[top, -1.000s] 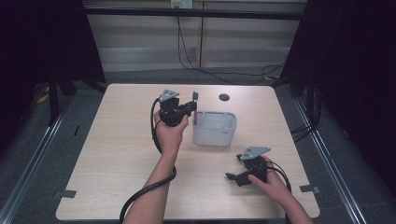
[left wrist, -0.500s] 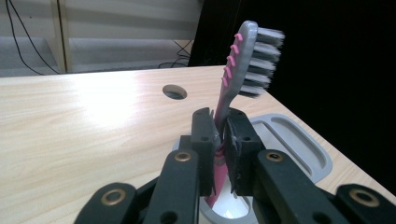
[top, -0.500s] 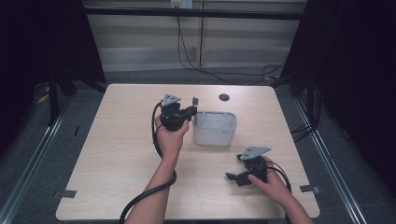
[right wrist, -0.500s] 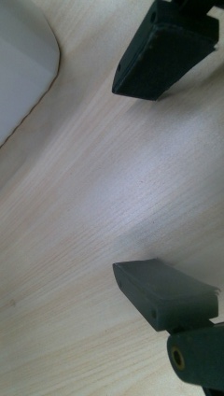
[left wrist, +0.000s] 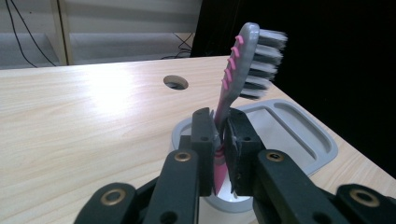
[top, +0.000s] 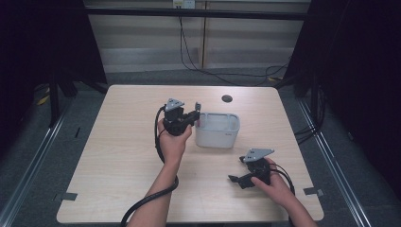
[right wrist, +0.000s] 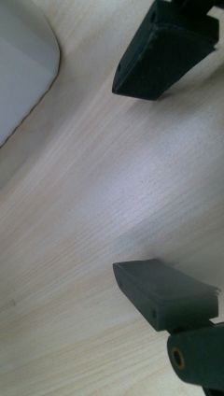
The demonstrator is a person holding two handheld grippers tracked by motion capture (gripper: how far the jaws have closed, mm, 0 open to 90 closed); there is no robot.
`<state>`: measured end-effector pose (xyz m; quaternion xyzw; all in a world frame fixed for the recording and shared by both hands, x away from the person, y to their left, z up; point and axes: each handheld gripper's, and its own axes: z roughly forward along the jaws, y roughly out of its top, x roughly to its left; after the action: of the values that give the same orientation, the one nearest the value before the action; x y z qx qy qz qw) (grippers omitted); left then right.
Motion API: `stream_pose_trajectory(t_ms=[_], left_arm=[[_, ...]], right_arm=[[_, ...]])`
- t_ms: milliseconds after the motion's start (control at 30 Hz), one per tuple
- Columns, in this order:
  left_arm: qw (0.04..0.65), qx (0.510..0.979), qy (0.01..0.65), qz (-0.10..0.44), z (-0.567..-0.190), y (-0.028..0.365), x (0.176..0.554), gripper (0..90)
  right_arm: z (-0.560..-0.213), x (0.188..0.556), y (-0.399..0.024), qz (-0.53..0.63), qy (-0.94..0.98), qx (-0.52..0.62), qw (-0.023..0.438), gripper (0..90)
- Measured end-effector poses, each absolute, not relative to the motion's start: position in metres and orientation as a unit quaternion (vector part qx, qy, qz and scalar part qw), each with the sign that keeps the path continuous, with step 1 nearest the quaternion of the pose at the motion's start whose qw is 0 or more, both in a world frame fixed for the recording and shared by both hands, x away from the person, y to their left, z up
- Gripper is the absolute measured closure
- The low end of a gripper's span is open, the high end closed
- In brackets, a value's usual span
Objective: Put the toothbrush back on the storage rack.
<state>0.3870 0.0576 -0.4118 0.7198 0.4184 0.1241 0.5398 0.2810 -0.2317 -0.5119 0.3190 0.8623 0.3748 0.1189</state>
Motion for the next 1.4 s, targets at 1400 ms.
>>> stream_pose_trajectory(t_ms=[1400], left_arm=[[0.515,0.741,0.412,0.127,-0.4146,0.0635,0.3793,74.9]], right_arm=[[-0.5120,0.2815,-0.2309,0.375,0.862,0.320,0.120,11.9]])
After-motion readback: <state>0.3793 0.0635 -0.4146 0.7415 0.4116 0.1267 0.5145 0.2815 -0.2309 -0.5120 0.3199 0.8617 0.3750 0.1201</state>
